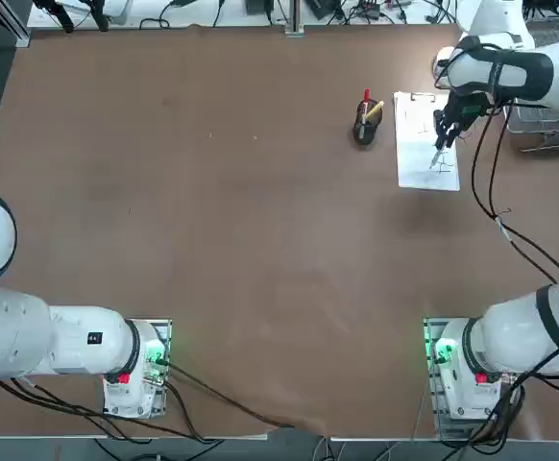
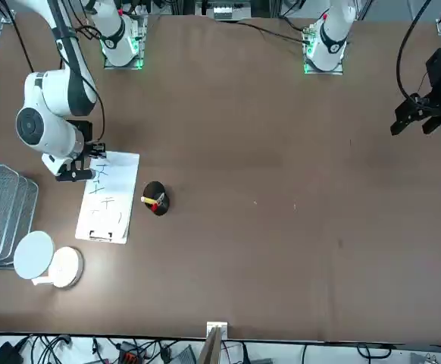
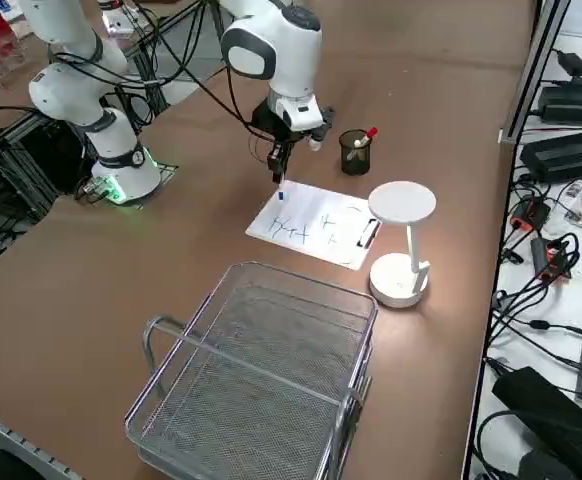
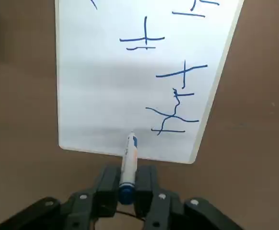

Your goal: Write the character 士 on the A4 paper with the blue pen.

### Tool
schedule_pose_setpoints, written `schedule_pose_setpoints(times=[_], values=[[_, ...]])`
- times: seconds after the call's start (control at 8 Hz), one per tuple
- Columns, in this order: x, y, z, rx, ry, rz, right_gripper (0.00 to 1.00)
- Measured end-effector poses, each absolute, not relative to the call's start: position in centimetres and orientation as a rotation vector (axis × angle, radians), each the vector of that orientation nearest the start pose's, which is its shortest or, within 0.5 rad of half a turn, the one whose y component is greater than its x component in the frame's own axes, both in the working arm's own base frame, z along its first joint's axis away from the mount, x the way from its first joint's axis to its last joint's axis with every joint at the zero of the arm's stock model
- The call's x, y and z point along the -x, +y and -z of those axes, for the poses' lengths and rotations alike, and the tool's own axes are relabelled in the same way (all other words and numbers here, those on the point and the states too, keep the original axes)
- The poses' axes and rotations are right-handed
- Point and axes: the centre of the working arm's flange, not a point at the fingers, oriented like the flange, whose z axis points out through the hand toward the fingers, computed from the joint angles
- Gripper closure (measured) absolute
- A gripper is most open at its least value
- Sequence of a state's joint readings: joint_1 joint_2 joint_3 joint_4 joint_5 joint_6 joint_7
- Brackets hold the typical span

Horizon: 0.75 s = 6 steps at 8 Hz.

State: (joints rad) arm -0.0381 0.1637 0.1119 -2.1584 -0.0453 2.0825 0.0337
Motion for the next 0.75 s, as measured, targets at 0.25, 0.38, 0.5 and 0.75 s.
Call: schedule_pose_setpoints(times=[0.25, 0.38, 0.5, 0.75], values=[[-52.19, 3.58, -30.78, 3.155, -0.109, -0.376, 0.8], [-51.94, 3.5, -30.77, 3.166, -0.117, -0.378, 0.8], [-51.91, 3.43, -30.65, 3.18, -0.126, -0.369, 0.8], [-51.81, 3.38, -30.21, 3.197, -0.097, -0.36, 0.8]])
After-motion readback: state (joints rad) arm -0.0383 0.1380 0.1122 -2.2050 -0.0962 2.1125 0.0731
